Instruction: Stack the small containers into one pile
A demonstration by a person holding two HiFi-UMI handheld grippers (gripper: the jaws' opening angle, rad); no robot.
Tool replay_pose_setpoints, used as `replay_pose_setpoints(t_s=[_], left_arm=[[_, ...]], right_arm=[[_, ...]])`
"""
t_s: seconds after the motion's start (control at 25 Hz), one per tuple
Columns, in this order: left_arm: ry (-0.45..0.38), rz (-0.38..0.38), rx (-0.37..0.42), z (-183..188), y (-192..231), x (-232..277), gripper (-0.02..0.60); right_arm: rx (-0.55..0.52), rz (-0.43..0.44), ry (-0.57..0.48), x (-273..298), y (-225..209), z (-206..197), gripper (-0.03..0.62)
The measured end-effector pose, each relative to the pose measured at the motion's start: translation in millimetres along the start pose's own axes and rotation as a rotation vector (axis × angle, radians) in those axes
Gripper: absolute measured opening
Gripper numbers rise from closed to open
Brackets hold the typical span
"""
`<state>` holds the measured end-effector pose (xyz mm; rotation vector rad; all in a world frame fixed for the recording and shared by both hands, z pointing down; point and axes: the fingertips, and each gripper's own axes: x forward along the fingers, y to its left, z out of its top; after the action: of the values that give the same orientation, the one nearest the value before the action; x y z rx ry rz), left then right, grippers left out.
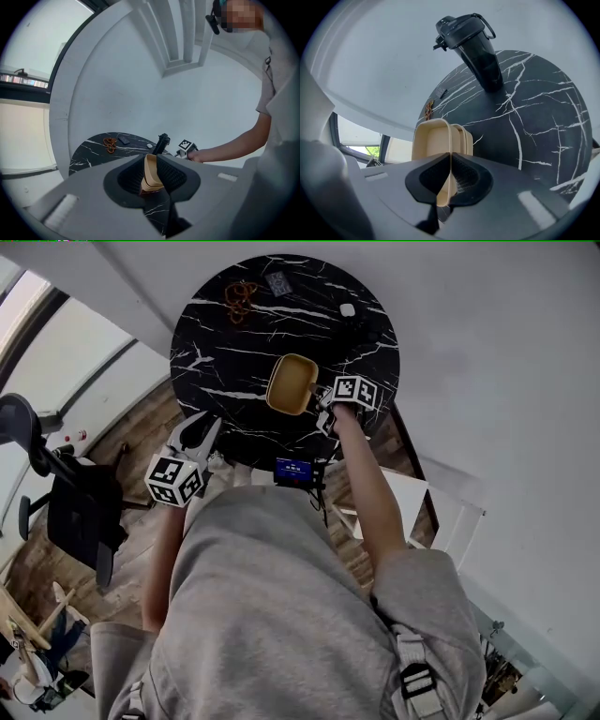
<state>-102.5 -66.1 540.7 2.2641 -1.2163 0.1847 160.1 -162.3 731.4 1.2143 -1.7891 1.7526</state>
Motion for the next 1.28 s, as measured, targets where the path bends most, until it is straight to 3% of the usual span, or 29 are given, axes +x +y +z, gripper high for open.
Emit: replay_pose_setpoints(t_s=[0.68, 1.28], left_arm=[[0.017, 0.016, -0.002, -8.3, 1.9, -3.5, 0.080], [0.015, 0.026, 0.005, -5.6, 5.3, -0.2, 0.080]], right_arm=[[0.000, -0.055, 0.030, 21.7, -14.0, -2.5, 0.028], [0.000, 0.000, 0.024, 15.9, -11.0, -10.1, 0.082]])
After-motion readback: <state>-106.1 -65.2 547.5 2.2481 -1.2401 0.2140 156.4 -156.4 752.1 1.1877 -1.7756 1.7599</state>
